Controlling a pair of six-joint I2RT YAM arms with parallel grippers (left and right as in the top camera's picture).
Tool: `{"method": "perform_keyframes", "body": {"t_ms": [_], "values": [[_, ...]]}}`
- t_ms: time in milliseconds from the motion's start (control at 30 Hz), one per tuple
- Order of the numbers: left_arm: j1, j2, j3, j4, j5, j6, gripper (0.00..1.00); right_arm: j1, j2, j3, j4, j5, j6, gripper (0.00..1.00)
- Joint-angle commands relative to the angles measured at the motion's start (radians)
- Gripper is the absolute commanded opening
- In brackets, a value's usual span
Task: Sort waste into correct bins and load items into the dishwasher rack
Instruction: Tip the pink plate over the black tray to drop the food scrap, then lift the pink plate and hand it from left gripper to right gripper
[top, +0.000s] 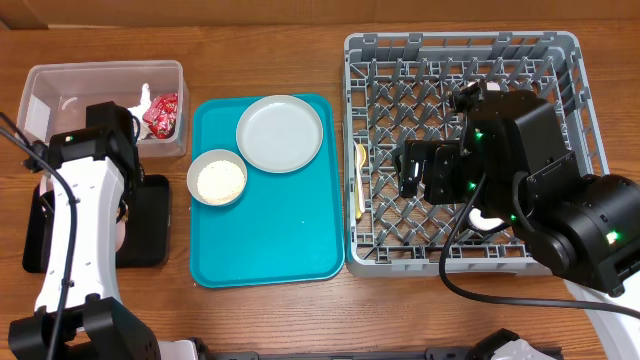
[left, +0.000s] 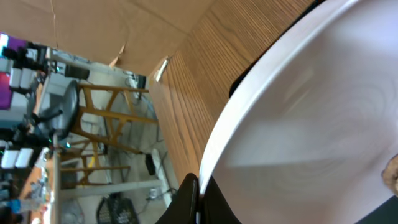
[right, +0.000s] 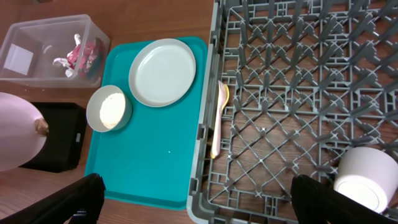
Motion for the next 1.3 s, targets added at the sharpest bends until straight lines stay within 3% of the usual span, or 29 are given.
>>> {"method": "perform_keyframes", "body": {"t_ms": [0, 367, 567, 667, 767, 1033, 1267], "values": [[-0.031, -0.013, 0.028, -0.010, -0.050, 0.039, 0.04, -0.003, -0.001, 0.006, 0.005, -0.009, 0.001, 1.00], [-0.064, -0.016, 0.031, 0.003, -0.096, 0.101, 0.04, -0.003, -0.001, 0.006, 0.005, -0.009, 0.000, 1.00], [-0.061, -0.084, 0.083, -0.045, 0.042, 0.116, 0.04, -0.003, -0.005, 0.008, 0.008, -0.009, -0.009, 1.00], [-0.061, -0.139, 0.161, -0.026, 0.191, 0.217, 0.04, -0.003, -0.032, 0.017, 0.015, -0.009, -0.011, 1.00], [-0.060, -0.199, 0.262, 0.017, 0.433, 0.359, 0.04, -0.003, -0.071, 0.022, 0.048, -0.009, -0.010, 1.00], [-0.067, -0.286, 0.383, 0.229, 1.379, 0.510, 0.04, -0.003, -0.115, 0.022, 0.120, -0.058, -0.012, 1.00], [-0.140, -0.259, 0.383, 0.281, 1.606, 0.517, 0.04, -0.003, -0.065, 0.022, 0.211, -0.293, -0.215, 1.00]]}}
